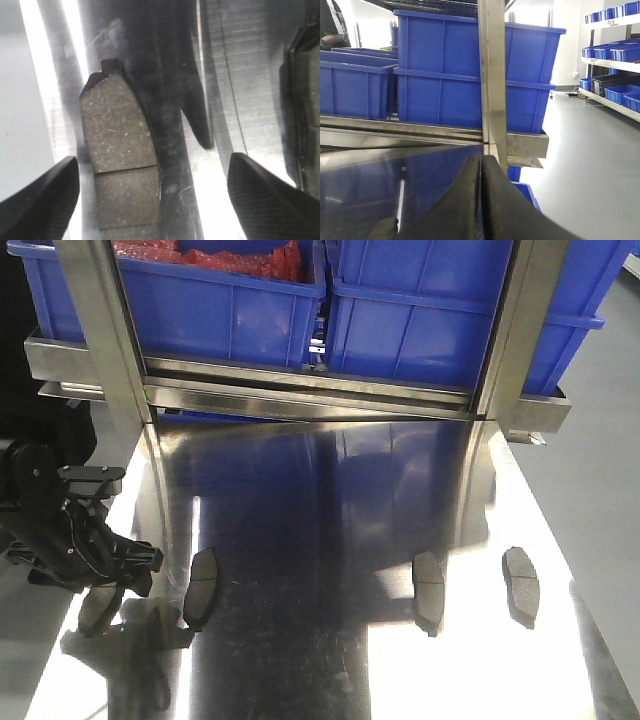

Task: Move and align brake pads A on conveyor
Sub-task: 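Lower the left gripper onto the brake pad nearest it and close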

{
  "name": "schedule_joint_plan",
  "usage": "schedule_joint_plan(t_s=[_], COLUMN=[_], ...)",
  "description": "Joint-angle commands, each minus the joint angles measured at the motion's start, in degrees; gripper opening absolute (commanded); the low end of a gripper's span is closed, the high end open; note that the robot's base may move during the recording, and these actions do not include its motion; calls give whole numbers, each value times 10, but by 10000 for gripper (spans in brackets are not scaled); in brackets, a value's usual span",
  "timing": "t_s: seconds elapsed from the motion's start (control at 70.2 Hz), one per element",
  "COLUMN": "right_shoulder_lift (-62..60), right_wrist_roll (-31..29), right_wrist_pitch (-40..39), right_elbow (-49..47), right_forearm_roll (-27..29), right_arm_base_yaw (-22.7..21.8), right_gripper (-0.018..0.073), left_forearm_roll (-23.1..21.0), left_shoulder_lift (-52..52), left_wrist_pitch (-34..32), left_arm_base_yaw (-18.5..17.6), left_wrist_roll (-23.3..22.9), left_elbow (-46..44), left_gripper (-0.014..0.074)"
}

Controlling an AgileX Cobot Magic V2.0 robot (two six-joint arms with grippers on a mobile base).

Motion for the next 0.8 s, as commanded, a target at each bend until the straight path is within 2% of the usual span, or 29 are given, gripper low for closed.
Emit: schedule_joint_plan(t_s=[0.0, 0.214, 0.542, 0.784], right_shoulder_lift=[-5, -5, -5, -5], right_wrist_roll=[-1, -1, -1, -1], right_wrist_pitch=[-41, -41, -41, -41], right_elbow=[3, 3, 3, 3], right_forearm_roll=[-6, -6, -6, -6], right_arm_base_yaw=[-1, -1, -1, -1], right_gripper=[-9, -9, -9, -9], left_forearm_roll=[-3, 1, 0, 0], left_shoulder_lift=[-15, 0, 12, 26], left_wrist_pitch=[-13, -15, -16, -12], left_arm_base_yaw=[-2, -2, -3, -3], left_wrist_roll=[-9, -50, -67, -67], left_elbow=[-16, -16, -16, -16], left_gripper=[593, 593, 593, 556])
